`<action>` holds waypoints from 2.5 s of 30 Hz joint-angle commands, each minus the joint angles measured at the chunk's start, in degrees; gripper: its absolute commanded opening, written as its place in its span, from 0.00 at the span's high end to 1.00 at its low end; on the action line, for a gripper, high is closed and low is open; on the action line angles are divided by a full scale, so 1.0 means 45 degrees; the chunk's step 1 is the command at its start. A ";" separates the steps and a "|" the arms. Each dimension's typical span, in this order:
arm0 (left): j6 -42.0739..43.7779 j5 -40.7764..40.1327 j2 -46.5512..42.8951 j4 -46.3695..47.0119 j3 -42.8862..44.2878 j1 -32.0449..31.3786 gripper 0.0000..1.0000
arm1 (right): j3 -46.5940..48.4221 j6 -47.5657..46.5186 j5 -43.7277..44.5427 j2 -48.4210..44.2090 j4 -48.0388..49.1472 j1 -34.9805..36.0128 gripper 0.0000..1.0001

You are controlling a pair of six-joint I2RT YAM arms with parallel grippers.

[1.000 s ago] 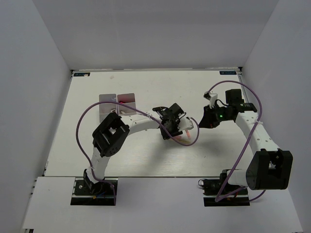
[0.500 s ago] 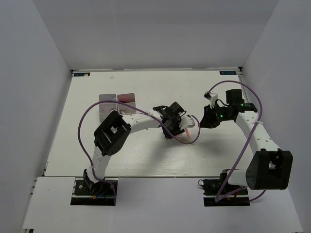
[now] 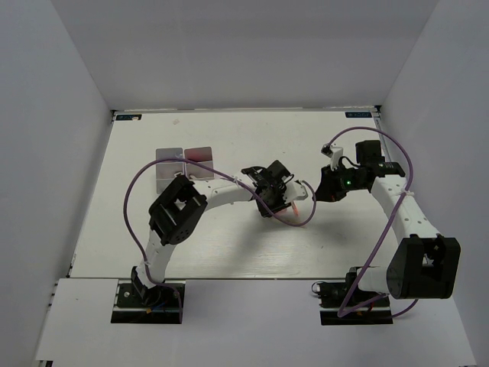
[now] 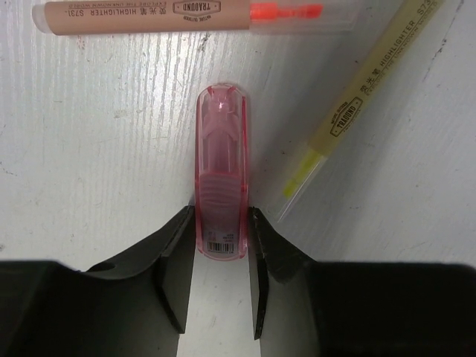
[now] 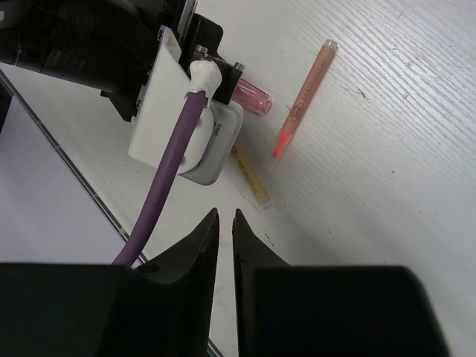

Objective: Sort the stationery into containers
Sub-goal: Grab a piece of stationery with the left arm, then place the stationery into the container

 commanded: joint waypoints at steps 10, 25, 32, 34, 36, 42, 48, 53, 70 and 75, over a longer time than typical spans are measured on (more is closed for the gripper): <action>-0.1073 -0.0339 -0.3325 0.0272 -0.2787 0.1027 0.99 | 0.0666 -0.0047 -0.0367 -0.0178 -0.0273 -0.0038 0.41; 0.0581 -0.0965 -0.9049 -0.1799 -0.5348 0.5187 0.99 | 0.0842 -0.0262 -0.0895 0.0153 -0.0683 -0.0038 0.74; 0.2439 0.0145 -1.0280 -0.1331 -0.6345 0.7941 0.99 | 0.0783 -0.0340 -0.1090 0.0076 -0.0606 -0.0038 0.71; 0.2578 0.0382 -1.0514 -0.1176 -0.6578 0.8741 0.99 | 0.0764 -0.0321 -0.1109 0.0114 -0.0625 -0.0038 0.71; 0.2794 0.0558 -1.0651 -0.0729 -0.6969 0.9113 0.99 | 0.0764 -0.0340 -0.1129 0.0114 -0.0625 -0.0038 0.71; 0.3282 0.0520 -1.0672 0.0133 -0.7634 0.9974 0.99 | 0.0783 -0.0379 -0.1188 0.0154 -0.0703 -0.0038 0.70; 0.3710 0.0520 -1.0555 0.0973 -0.7694 1.0248 0.99 | 0.0783 -0.0418 -0.1206 0.0192 -0.0683 -0.0038 0.68; 0.4355 0.0637 -1.0457 0.1148 -0.7575 1.0560 0.99 | 0.0822 -0.0476 -0.1285 0.0232 -0.0703 -0.0038 0.68; 0.3946 0.0813 -1.0379 0.2419 -0.8805 1.0873 0.99 | 0.0842 -0.0496 -0.1324 0.0407 -0.0781 -0.0057 0.66; 0.3809 0.0560 -1.0340 0.2770 -0.9021 1.0873 0.93 | 0.0842 -0.0516 -0.1363 0.0408 -0.0820 -0.0077 0.66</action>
